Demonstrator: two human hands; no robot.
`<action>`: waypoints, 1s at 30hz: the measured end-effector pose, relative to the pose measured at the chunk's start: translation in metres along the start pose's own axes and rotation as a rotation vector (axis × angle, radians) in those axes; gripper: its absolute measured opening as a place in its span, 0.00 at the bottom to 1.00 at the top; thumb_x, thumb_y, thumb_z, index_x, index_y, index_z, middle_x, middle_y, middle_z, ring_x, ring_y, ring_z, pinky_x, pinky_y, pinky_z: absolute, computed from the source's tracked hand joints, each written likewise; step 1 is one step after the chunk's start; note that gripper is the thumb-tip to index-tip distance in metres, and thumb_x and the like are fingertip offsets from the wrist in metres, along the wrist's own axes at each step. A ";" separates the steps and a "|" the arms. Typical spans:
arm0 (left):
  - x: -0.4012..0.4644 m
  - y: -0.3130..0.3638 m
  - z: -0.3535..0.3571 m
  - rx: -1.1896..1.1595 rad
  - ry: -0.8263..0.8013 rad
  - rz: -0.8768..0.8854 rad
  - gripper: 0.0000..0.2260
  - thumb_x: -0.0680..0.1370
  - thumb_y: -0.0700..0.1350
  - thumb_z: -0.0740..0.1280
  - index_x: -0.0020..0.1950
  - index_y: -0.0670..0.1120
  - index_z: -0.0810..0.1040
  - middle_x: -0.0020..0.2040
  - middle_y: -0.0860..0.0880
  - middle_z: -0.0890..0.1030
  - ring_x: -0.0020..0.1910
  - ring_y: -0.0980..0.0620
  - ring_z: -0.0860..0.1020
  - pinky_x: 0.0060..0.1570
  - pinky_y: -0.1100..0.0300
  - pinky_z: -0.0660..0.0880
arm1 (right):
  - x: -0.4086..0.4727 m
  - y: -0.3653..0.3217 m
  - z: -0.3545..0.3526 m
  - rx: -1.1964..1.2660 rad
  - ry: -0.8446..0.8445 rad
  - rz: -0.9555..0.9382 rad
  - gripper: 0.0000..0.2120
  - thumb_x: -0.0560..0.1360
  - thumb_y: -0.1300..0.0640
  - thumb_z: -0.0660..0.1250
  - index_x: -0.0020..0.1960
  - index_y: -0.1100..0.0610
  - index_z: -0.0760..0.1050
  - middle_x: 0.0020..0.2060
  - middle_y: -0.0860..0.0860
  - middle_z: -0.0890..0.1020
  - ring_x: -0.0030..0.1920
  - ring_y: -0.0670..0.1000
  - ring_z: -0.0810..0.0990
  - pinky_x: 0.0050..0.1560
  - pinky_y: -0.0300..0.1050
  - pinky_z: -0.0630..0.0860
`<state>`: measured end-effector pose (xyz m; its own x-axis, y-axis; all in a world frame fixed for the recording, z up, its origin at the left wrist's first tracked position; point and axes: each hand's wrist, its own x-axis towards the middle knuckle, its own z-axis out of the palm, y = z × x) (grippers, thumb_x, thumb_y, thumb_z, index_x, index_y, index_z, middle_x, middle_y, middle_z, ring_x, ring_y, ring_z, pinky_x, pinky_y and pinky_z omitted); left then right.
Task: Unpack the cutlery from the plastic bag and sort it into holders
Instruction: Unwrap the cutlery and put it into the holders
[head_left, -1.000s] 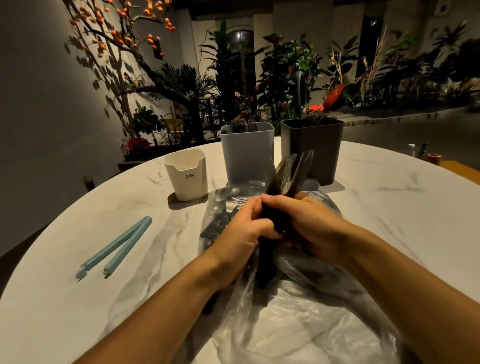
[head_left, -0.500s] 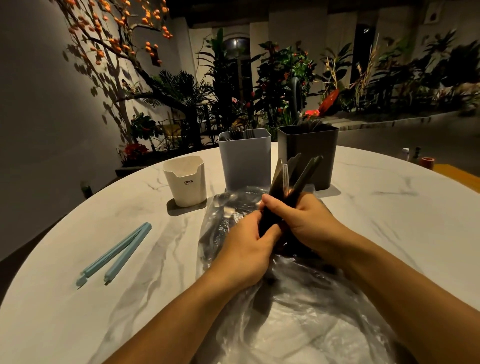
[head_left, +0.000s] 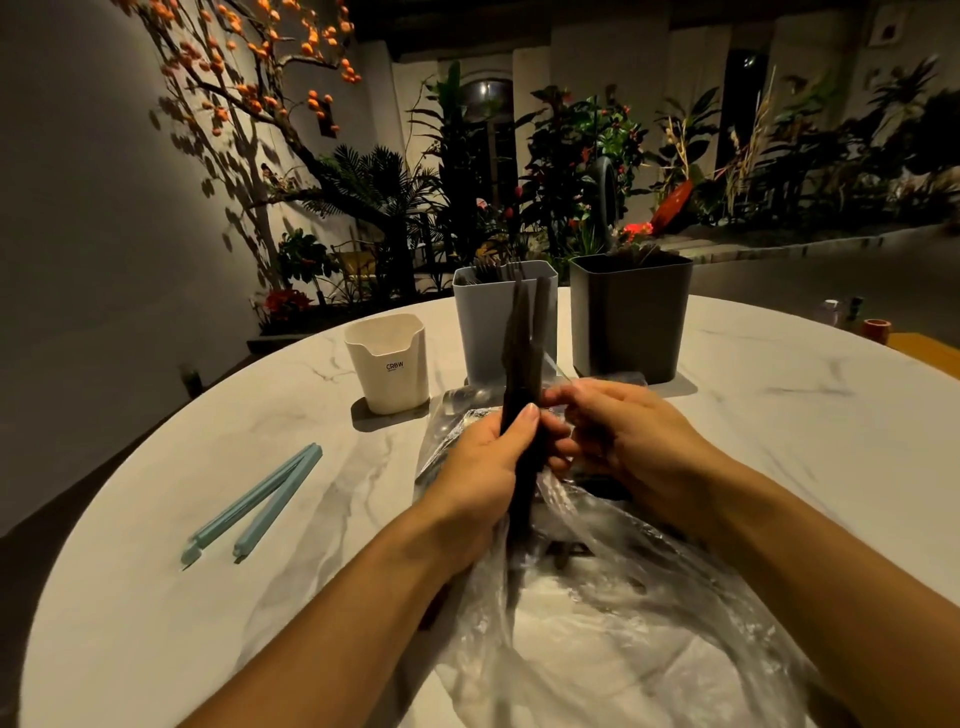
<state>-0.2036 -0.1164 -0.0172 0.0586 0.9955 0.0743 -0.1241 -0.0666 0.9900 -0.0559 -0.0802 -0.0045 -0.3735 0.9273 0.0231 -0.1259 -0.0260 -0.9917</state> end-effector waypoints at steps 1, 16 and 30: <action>0.000 0.002 -0.001 -0.024 0.000 -0.011 0.16 0.86 0.47 0.57 0.56 0.39 0.80 0.46 0.43 0.85 0.46 0.49 0.84 0.47 0.61 0.80 | 0.000 0.000 -0.001 -0.030 -0.009 -0.024 0.14 0.83 0.53 0.59 0.55 0.58 0.81 0.41 0.56 0.84 0.42 0.53 0.84 0.49 0.50 0.82; 0.000 0.007 -0.007 -0.143 0.047 -0.076 0.13 0.85 0.44 0.58 0.57 0.37 0.78 0.40 0.45 0.83 0.35 0.54 0.80 0.40 0.63 0.80 | -0.001 -0.001 -0.004 -0.222 0.134 -0.215 0.06 0.78 0.59 0.67 0.51 0.56 0.83 0.38 0.47 0.85 0.36 0.42 0.83 0.33 0.32 0.76; -0.001 0.036 -0.019 -0.204 0.069 0.106 0.13 0.85 0.45 0.56 0.59 0.41 0.77 0.56 0.44 0.85 0.55 0.49 0.84 0.55 0.55 0.80 | -0.008 -0.008 0.003 -0.040 -0.095 -0.047 0.15 0.76 0.49 0.63 0.47 0.61 0.79 0.38 0.54 0.83 0.36 0.49 0.81 0.37 0.40 0.77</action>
<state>-0.2266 -0.1187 0.0160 -0.0326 0.9865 0.1608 -0.3239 -0.1626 0.9320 -0.0548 -0.0889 0.0042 -0.4540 0.8874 0.0800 -0.1094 0.0336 -0.9934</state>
